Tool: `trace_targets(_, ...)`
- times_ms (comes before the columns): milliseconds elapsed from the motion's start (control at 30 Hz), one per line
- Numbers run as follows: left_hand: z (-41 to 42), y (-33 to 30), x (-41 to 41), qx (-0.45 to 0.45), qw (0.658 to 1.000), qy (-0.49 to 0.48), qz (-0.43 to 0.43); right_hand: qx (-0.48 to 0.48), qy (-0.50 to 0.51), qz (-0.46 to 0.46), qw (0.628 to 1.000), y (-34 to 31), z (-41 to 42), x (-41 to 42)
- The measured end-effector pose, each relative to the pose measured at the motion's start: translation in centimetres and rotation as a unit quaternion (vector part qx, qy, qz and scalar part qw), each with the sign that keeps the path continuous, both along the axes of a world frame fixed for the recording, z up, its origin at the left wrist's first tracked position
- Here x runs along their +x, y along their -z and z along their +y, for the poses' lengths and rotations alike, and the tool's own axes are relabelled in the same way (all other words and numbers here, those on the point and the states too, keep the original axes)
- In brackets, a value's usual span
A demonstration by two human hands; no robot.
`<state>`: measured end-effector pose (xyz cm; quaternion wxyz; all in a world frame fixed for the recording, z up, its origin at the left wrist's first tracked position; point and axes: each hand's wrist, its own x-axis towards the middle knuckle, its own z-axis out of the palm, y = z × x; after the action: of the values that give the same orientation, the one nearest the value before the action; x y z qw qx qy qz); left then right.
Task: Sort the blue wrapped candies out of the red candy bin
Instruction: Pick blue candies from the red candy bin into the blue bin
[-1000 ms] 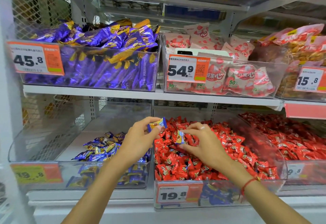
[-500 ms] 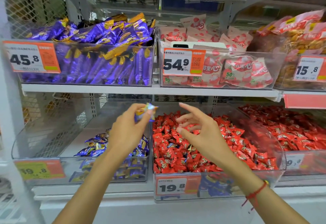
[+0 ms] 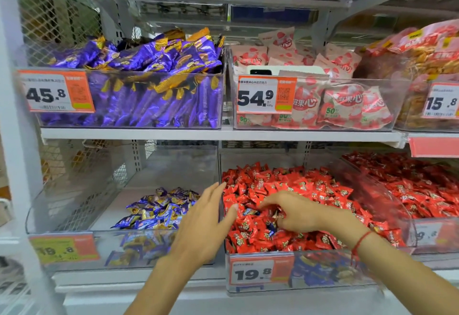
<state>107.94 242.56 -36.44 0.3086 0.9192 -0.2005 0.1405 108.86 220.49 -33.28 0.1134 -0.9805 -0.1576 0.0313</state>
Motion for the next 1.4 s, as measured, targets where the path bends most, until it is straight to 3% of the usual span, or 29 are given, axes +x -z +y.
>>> trace_targets(67, 0.2, 0.2, 0.3, 0.008, 1.000, -0.011, -0.013, -0.042, 0.029, -0.005, 0.999, 0.0, -1.2, 0.3)
trace_targets(200, 0.5, -0.5, 0.5, 0.009, 0.999, -0.019, -0.030, -0.090, 0.027, -0.115, 0.989, 0.4, -1.3, -0.6)
trace_targets(333, 0.5, -1.0, 0.3, 0.018, 0.999, -0.021, -0.022, -0.213, 0.006, -0.116, 0.970, 0.0, -0.1, 0.0)
trace_targets(433, 0.6, -1.3, 0.2, 0.025, 1.000, -0.014, -0.011, -0.218, 0.002, -0.130, 0.967, -0.2, 0.1, 0.6)
trace_targets(567, 0.8, -1.6, 0.3, 0.025, 1.000, -0.010, -0.010, -0.051, 0.040, -0.098, 0.993, 0.5, -2.0, 0.4)
trace_targets(700, -0.5, -1.9, 0.1, -0.039, 0.997, 0.028, -0.052, 0.161, 0.021, -0.127, 0.979, -0.1, -1.5, -1.5)
trace_targets(800, -2.3, -2.5, -0.5, -0.171, 0.982, 0.077, -0.032, 0.347, 0.002, -0.098, 0.933, -1.9, 1.2, -3.2)
trace_targets(933, -2.5, -3.8, -0.7, -0.392, 0.915, 0.100, -0.007, 0.433, -0.026, -0.085, 0.897, -2.6, 3.2, -2.4)
trace_targets(1000, -1.6, -3.9, -0.1, -0.406, 0.912, 0.053, -0.027, 0.374, -0.013, -0.099, 0.922, -1.5, 3.7, -1.1)
trace_targets(1100, -0.2, -3.3, 1.0, -0.383, 0.923, -0.004, -0.020, 0.147, 0.019, -0.142, 0.979, 1.4, 4.0, 0.6)
trace_targets(1167, 0.2, -3.2, 1.2, -0.374, 0.928, -0.014, -0.003, 0.058, 0.005, -0.116, 0.991, 2.5, 4.0, 0.9)
trace_targets(1400, 0.4, -3.3, 1.0, -0.356, 0.934, -0.001, 0.028, 0.026, 0.009, -0.087, 0.996, 0.7, -0.1, 0.2)
